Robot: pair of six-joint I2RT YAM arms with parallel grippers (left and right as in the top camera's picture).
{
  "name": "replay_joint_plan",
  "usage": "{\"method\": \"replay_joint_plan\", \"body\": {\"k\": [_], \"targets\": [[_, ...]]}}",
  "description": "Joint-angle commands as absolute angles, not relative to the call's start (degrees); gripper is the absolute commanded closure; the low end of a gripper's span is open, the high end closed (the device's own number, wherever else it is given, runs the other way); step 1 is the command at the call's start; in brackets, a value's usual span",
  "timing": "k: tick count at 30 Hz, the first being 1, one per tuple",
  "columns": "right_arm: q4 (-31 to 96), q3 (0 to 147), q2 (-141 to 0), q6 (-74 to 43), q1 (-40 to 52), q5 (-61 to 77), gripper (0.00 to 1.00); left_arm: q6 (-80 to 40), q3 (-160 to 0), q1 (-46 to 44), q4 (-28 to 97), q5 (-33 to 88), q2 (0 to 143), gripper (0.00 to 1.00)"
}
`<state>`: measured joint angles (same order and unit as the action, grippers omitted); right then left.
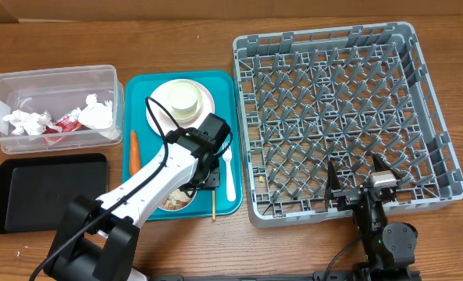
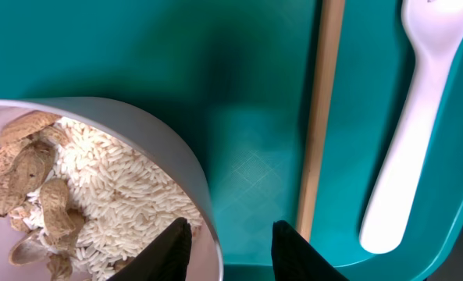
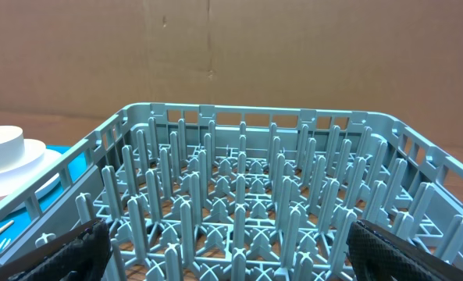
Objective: Sort waste into correct bins and load items into the dishwasher
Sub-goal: 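Move the left gripper to the rice bowl and grip its rim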
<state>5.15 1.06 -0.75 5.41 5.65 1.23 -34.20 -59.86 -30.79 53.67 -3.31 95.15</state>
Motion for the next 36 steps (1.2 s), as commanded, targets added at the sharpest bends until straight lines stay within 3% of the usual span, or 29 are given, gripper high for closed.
{"method": "replay_joint_plan", "body": {"k": [1,36], "targets": [[4.8,0.4,-0.4,5.6,5.4,1.2,0.0,-35.2,-59.2,-30.9,53.1,-4.5,95.2,0.64],[4.8,0.4,-0.4,5.6,5.4,1.2,0.0,-40.2,-58.0,-30.9,50.9,-5.2,95.2,0.71]]}}
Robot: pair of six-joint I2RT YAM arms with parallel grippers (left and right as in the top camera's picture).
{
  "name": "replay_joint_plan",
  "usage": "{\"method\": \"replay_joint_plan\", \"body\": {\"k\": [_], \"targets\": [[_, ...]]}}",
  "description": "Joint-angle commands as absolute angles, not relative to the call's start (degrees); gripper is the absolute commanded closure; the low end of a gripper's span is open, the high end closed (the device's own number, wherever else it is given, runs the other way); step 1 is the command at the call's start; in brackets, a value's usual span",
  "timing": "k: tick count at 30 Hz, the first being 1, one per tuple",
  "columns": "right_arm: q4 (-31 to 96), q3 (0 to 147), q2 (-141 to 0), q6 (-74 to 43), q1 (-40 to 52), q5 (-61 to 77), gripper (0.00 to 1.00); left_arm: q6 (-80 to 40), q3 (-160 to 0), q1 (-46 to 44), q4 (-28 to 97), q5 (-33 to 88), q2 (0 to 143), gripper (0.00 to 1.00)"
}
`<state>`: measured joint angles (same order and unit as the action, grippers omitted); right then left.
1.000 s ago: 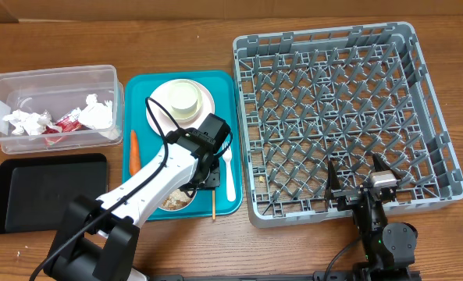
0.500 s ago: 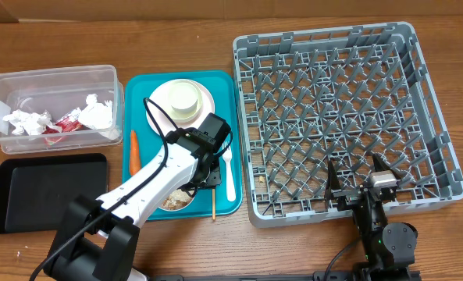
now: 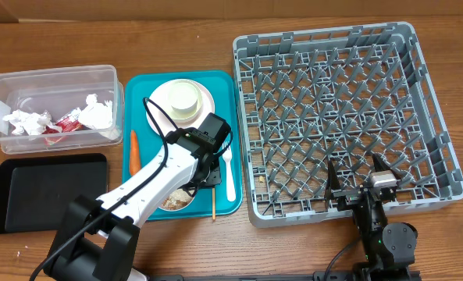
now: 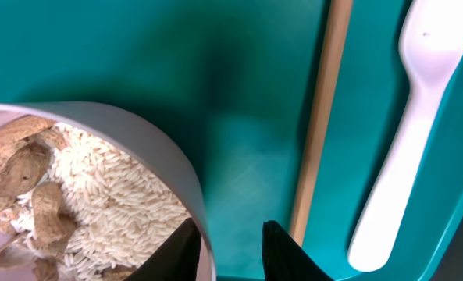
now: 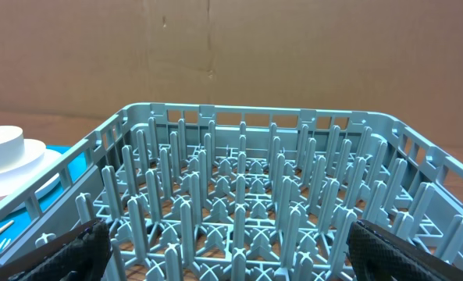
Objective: Sort waste into correct bins and load items into the dishwasher
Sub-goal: 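Move the left gripper to the rice bowl and grip its rim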
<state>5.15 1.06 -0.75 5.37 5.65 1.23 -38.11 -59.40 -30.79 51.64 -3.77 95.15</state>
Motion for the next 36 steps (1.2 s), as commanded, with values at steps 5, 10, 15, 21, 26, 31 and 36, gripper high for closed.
{"method": "replay_joint_plan", "body": {"k": [5,10,15,21,26,31,36], "targets": [[4.8,0.4,-0.4,5.6,5.4,1.2,0.0,-42.0,-55.0,-30.9,48.8,-5.4,95.2,0.82],[4.8,0.4,-0.4,5.6,5.4,1.2,0.0,-41.9,-55.9,-30.7,49.2,-6.0,95.1,0.88],[4.8,0.4,-0.4,5.6,5.4,1.2,0.0,-38.3,-57.9,-30.7,50.4,-6.6,95.1,0.84],[4.8,0.4,-0.4,5.6,5.4,1.2,0.0,-37.7,-58.2,-30.7,50.7,-6.9,95.1,0.83],[4.8,0.4,-0.4,5.6,5.4,1.2,0.0,-37.7,-58.2,-30.7,50.7,-9.0,95.1,0.83],[4.8,0.4,-0.4,5.6,5.4,1.2,0.0,-37.7,-58.2,-30.7,50.8,-9.0,95.1,0.88],[4.8,0.4,-0.4,5.6,5.4,1.2,0.0,-37.7,-58.7,-30.7,52.5,-9.2,95.1,0.96]]}}
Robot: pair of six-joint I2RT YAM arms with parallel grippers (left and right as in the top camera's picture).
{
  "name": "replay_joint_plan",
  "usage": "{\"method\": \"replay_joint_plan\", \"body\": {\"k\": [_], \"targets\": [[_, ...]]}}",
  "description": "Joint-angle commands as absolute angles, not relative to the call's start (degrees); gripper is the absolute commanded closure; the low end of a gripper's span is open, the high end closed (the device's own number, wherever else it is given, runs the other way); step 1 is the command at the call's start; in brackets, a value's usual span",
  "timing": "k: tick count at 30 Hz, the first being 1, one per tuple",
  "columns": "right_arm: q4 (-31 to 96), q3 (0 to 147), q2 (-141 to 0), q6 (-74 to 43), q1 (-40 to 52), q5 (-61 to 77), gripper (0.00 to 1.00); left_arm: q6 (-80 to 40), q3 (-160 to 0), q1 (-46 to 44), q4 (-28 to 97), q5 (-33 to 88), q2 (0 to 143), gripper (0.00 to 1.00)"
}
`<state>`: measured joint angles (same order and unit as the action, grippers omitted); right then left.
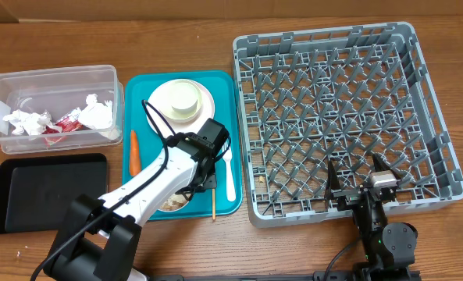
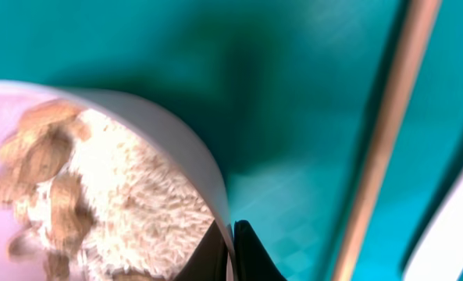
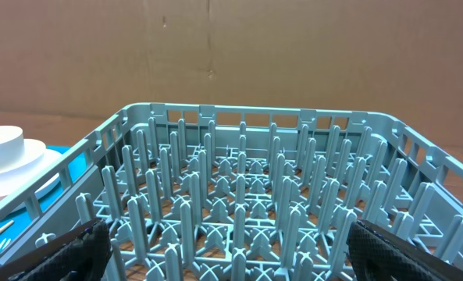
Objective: Sort waste into correct bins and load items into the dishwasher
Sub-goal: 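Move the left gripper to the rice bowl and grip its rim, then lift the bowl left over the black tray and tip out the food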
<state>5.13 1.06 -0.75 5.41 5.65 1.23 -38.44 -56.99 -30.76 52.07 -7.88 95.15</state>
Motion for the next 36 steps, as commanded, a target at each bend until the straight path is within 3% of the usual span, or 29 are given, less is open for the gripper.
{"method": "replay_joint_plan", "body": {"k": [1,18,21,29,36], "targets": [[4.8,0.4,-0.4,5.6,5.4,1.2,0.0,-37.7,-58.9,-30.7,52.7,-9.2,95.1,0.96],[4.8,0.4,-0.4,5.6,5.4,1.2,0.0,-35.6,-75.8,-30.5,68.6,-12.4,95.1,0.96],[4.8,0.4,-0.4,5.6,5.4,1.2,0.0,-25.0,-78.9,-29.5,71.1,-13.4,95.1,0.96],[4.8,0.4,-0.4,5.6,5.4,1.2,0.0,-24.8,-83.5,-23.0,75.6,-13.9,93.3,0.96],[4.8,0.4,-0.4,5.6,5.4,1.2,0.0,-24.0,-83.5,-11.1,75.0,-13.5,89.8,0.96]]}}
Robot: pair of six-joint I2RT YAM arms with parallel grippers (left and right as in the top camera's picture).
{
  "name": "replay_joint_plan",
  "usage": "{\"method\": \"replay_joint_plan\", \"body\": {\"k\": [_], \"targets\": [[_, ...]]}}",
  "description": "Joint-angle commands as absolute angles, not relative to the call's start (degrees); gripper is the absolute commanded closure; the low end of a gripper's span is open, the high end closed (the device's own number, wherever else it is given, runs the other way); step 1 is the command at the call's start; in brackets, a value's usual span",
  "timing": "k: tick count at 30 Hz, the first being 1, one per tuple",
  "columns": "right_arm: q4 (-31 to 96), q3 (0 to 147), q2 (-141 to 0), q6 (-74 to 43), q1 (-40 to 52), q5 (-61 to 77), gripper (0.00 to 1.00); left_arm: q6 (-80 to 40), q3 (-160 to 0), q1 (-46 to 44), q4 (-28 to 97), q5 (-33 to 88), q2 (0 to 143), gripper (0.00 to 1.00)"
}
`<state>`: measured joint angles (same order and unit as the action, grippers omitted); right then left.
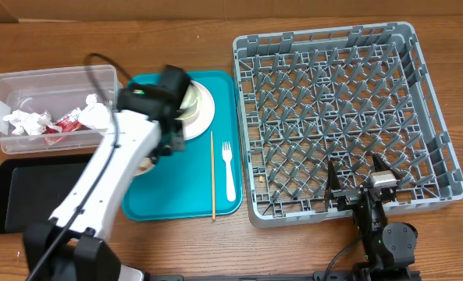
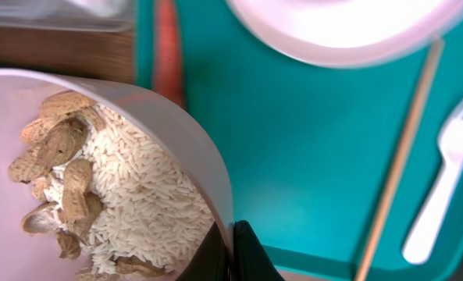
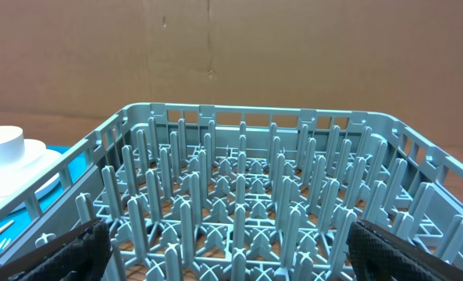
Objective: Sort waste into correct bins and load items into the dishwasher
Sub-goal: 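Lift the bowl left over the black tray and tip out the food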
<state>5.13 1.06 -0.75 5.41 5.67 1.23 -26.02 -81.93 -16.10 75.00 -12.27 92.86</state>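
Observation:
A pale bowl [image 2: 98,101] of rice and peanut shells hangs over the left edge of the teal tray [image 1: 176,195], with my left gripper [image 2: 231,250] shut on its rim. In the overhead view that gripper [image 1: 172,142] sits beside the white plate [image 1: 202,108] with its cup, and only a sliver of the bowl [image 1: 144,165] shows under the arm. An orange carrot [image 2: 166,55] lies below the bowl. A wooden chopstick [image 1: 212,176] and a white fork [image 1: 229,168] lie on the tray. My right gripper [image 1: 360,183] stands open at the near edge of the grey dish rack [image 1: 430,101].
A clear plastic bin [image 1: 51,105] holding crumpled paper and a red wrapper stands left of the tray. A black tray [image 1: 36,195] lies in front of it. The rack's upright pegs [image 3: 239,179] fill the right wrist view, with brown cardboard behind.
My left gripper, shut on the bowl's rim, was at the tray's near middle and is now higher, at the tray's far left by the plate. The chopstick and fork are uncovered. The right arm is still.
My left gripper stood open astride the bowl's rim at the tray's near side, then narrower, then shut on the rim. Now it holds the bowl up over the tray's left edge near the carrot. The right gripper stayed open at the rack throughout.

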Motion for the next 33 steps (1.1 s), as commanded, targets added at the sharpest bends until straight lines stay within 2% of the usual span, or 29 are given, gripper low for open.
{"method": "replay_joint_plan", "body": {"k": [1,6,15,23,33], "targets": [[4.8,0.4,-0.4,5.6,5.4,1.2,0.0,-22.5,-83.4,-9.2,75.0,-13.5,89.7,0.96],[4.8,0.4,-0.4,5.6,5.4,1.2,0.0,-19.2,-83.3,-0.9,74.8,-12.5,89.6,0.96],[4.8,0.4,-0.4,5.6,5.4,1.2,0.0,-12.1,-82.1,14.7,71.6,-1.3,89.6,0.96],[4.8,0.4,-0.4,5.6,5.4,1.2,0.0,-3.9,-78.9,30.1,68.4,19.6,89.5,0.96],[4.8,0.4,-0.4,5.6,5.4,1.2,0.0,5.8,-66.8,47.6,60.7,48.0,89.6,0.96]]}}
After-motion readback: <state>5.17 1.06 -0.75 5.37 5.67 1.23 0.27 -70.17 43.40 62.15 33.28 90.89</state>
